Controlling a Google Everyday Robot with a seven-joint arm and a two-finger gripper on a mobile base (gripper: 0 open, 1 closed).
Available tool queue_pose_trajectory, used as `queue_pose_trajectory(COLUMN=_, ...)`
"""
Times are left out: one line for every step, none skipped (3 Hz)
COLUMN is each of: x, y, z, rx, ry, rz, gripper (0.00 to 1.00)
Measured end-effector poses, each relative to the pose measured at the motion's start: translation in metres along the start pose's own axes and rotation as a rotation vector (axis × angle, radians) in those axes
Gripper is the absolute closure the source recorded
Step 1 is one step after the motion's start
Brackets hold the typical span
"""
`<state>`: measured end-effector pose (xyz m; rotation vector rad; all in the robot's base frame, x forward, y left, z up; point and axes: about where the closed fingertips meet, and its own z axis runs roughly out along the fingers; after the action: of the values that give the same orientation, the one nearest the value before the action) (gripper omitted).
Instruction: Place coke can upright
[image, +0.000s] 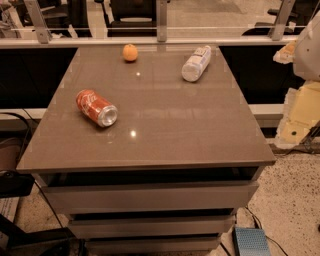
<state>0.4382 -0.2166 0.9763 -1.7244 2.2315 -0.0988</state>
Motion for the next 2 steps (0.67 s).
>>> queue_pose_trajectory(x=0.0000, y=0.0000, z=0.0000, rx=0.000, ry=0.000, rz=0.000, gripper=0.00)
queue_pose_trajectory(x=-0.0077, y=-0.0067, z=0.0009, rx=0.011, ry=-0.049, rz=-0.039, gripper=0.00)
